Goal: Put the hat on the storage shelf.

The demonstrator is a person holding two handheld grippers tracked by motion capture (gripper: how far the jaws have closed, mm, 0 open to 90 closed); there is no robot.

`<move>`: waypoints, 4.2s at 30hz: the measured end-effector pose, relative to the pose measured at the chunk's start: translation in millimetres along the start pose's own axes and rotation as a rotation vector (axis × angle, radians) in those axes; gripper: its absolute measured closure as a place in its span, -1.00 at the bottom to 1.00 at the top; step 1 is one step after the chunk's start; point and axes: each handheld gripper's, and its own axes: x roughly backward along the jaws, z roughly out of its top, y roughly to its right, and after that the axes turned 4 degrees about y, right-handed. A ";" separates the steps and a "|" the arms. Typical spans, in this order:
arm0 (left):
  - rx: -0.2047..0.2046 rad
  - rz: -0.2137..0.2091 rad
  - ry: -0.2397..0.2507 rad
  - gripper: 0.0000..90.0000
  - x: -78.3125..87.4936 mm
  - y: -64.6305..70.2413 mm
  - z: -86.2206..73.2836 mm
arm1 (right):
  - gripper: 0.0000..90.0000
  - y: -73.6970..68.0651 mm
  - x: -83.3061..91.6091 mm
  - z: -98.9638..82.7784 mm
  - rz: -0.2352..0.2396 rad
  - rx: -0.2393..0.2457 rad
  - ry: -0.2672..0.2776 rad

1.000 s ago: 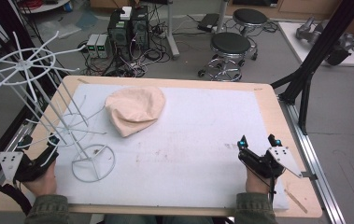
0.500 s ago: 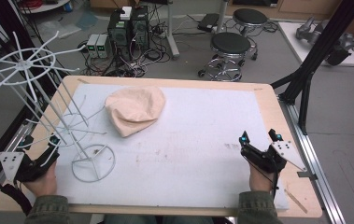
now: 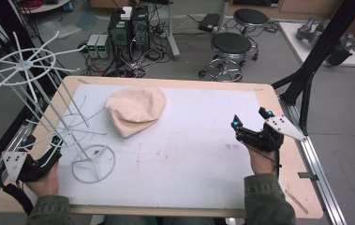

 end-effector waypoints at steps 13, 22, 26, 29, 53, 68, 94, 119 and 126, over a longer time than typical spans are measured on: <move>0.011 -0.005 0.001 -0.49 1.6 0.3 0.0 | -0.85 -20.7 -39.6 31.2 0.079 0.003 -0.031; 0.010 -0.005 0.003 -0.50 1.7 0.8 0.2 | -0.85 -37.0 -66.5 37.5 0.127 0.003 -0.042; 0.010 -0.005 0.004 -0.50 1.8 1.9 0.3 | -0.85 -43.5 -77.5 39.1 0.142 -0.006 -0.033; 0.009 -0.009 0.002 -0.49 1.9 2.8 0.4 | -0.85 -47.5 -85.3 37.3 0.144 -0.011 -0.039; 0.016 -0.004 0.009 -0.49 0.0 1.1 -0.1 | -0.86 -103.6 -152.6 20.5 0.182 -0.035 -0.053; 0.023 -0.014 0.010 -0.49 -1.0 1.0 -0.3 | -0.85 -146.2 -196.7 11.3 0.168 -0.029 -0.087; 0.040 -0.021 0.008 -0.49 -6.0 0.8 -2.3 | -0.86 -142.7 -270.5 -36.7 0.122 -0.109 -0.294; 0.046 -0.018 0.009 -0.49 -6.6 1.6 -2.3 | -0.86 -171.6 -290.7 -88.6 0.087 -0.159 -0.561; 0.046 -0.018 0.009 -0.49 -6.9 1.2 -2.6 | -0.85 -186.3 -291.5 -100.3 0.034 -0.163 -0.624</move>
